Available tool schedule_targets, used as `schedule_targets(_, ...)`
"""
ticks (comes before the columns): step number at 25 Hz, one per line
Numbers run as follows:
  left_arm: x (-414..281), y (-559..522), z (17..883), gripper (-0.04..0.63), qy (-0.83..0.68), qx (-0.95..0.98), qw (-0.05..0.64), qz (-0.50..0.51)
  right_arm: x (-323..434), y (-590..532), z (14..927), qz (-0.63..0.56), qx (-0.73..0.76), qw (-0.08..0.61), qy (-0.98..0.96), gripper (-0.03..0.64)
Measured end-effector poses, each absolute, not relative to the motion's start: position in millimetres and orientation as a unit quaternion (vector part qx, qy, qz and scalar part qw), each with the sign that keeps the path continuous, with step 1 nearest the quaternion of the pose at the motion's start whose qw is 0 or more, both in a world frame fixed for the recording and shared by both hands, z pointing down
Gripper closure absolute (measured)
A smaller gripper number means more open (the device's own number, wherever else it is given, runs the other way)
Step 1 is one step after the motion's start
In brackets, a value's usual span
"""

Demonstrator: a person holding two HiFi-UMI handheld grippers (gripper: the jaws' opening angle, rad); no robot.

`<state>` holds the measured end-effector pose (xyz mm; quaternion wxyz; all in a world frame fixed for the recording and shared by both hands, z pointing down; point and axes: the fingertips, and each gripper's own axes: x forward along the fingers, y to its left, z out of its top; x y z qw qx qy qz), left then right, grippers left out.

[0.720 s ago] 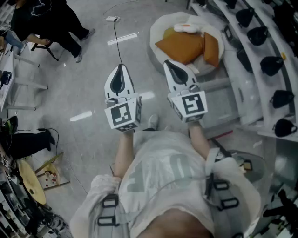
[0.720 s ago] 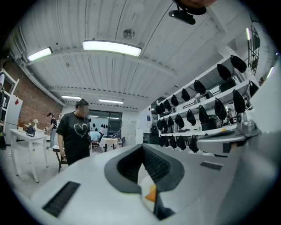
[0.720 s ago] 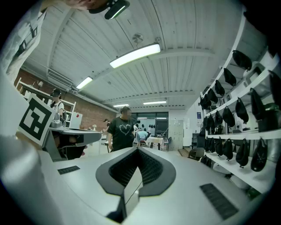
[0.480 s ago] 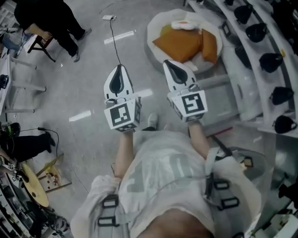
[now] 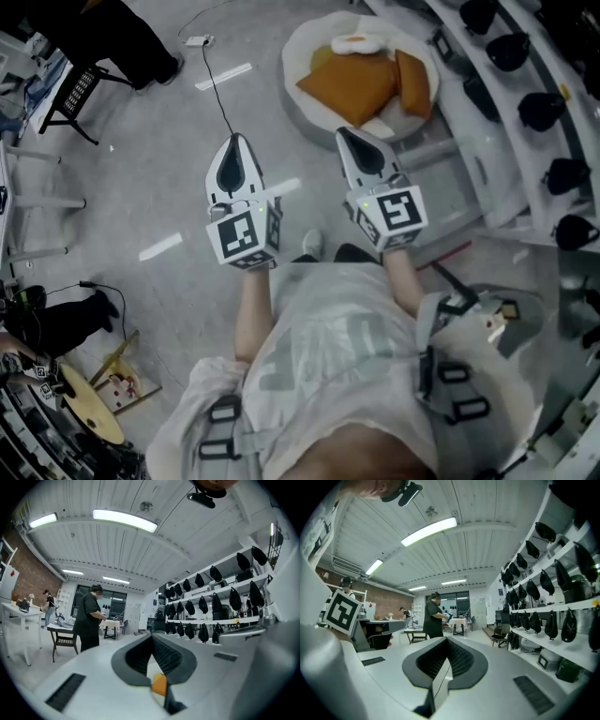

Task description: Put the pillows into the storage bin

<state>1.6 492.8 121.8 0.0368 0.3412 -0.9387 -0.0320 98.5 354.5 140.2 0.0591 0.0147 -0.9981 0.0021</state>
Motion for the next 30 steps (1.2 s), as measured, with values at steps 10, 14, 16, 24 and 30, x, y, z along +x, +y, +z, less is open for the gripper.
schedule_targets(10,-46,463,139,0.588,-0.929,0.362,0.056,-0.044,94,301,160,0.009,0.098,0.087,-0.991,0.609)
schedule_targets(14,-64,438,145,0.588,-0.926,0.370,0.063,-0.037,81,270,165,0.024,0.120,0.082,-0.989,0.609)
schedule_targets(16,-76,420,148,0.588,-0.922,0.382,0.058,-0.033,65,254,165,0.021,0.118,0.074,-0.990,0.609)
schedule_targets(24,-149,324,152,0.588,-0.906,0.419,0.053,-0.021,-19,164,169,0.024,0.131,0.064,-0.989,0.609)
schedule_targets(30,-212,223,141,0.588,-0.888,0.459,0.039,-0.013,-67,80,182,0.048,0.162,0.069,-0.983,0.608)
